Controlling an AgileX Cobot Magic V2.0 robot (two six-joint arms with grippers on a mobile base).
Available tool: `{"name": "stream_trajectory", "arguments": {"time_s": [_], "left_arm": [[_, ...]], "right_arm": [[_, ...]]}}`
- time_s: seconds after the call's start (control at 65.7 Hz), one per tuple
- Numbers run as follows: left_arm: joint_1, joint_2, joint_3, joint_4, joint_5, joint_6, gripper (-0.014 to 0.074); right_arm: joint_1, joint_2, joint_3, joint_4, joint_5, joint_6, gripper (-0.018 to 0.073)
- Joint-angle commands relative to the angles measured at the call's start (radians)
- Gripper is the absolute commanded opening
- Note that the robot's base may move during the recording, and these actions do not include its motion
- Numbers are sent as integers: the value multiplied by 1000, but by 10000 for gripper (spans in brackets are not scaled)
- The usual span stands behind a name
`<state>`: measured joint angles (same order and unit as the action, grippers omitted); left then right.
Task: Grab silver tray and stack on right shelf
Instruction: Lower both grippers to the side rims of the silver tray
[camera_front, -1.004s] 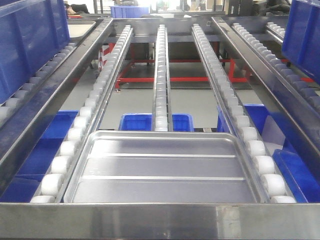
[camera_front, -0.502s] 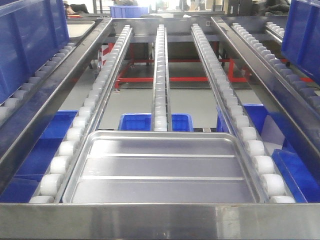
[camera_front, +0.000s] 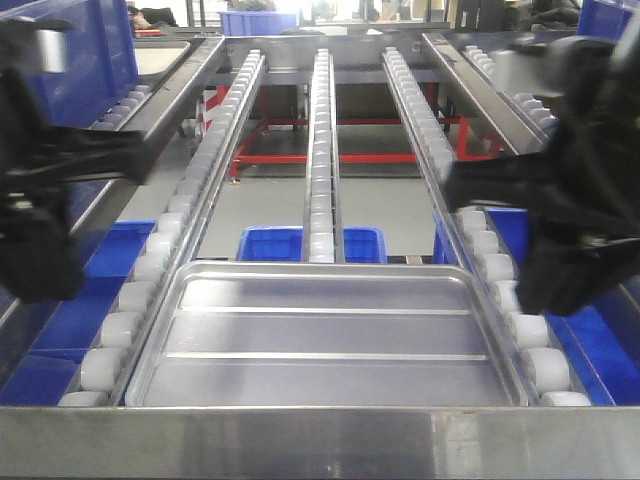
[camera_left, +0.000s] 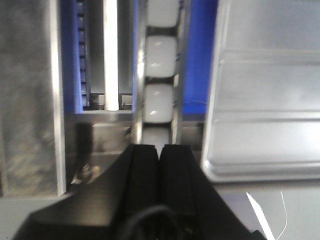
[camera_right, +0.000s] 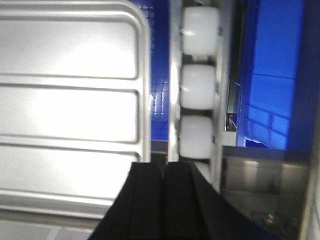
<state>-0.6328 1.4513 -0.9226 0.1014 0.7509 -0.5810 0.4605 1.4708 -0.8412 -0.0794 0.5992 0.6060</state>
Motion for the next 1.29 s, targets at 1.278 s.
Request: {"name": "stream_trajectory", "arguments": {"time_s": [1.278], "left_arm": [[-39, 105, -102, -68, -115, 25, -92]], "right_arm": [[5, 78, -68, -13, -78, 3, 415]]}}
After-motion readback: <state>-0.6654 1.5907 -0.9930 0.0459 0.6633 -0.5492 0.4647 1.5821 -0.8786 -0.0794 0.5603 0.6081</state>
